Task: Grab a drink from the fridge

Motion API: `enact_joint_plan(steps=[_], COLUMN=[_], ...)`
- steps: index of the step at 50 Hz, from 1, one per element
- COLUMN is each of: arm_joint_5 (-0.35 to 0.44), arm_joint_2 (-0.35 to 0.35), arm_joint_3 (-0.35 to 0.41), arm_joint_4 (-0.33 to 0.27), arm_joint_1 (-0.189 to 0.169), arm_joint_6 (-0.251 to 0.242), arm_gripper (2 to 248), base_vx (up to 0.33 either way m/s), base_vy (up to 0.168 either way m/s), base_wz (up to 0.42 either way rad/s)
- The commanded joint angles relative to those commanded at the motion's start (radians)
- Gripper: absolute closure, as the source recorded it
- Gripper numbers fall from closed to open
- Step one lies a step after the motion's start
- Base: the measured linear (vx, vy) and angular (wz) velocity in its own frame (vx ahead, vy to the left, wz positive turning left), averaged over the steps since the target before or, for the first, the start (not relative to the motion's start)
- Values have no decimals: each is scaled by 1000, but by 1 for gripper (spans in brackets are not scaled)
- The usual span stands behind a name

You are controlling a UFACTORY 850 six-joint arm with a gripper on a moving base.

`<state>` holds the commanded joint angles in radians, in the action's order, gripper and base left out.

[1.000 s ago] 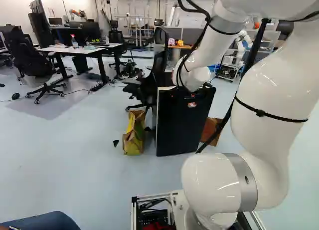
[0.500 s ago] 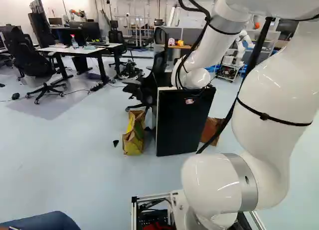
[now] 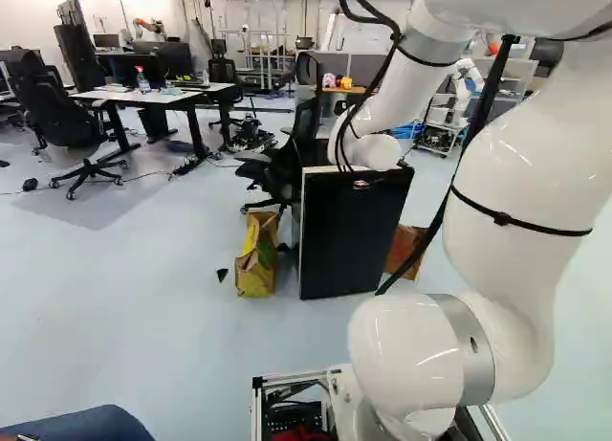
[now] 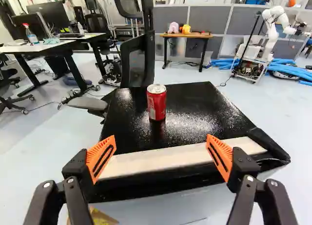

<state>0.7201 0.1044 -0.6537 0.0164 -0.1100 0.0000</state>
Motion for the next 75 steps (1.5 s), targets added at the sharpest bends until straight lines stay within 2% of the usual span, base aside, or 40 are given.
enact_joint_plan(steps=[10,24,65,75], arm_joint_5=[39,55,115,138], arm_joint_2=[36,91,320,356], arm_joint_3=[-39,-98,-277,-322], arm_joint_4=[0,0,0,0], arm_joint_1=[2,6,15,17], arm_joint_6=[0,0,0,0], arm_gripper=[3,3,3,3], base_vx=[0,0,0,0], base_vy=[0,0,0,0], base_wz=[0,0,0,0])
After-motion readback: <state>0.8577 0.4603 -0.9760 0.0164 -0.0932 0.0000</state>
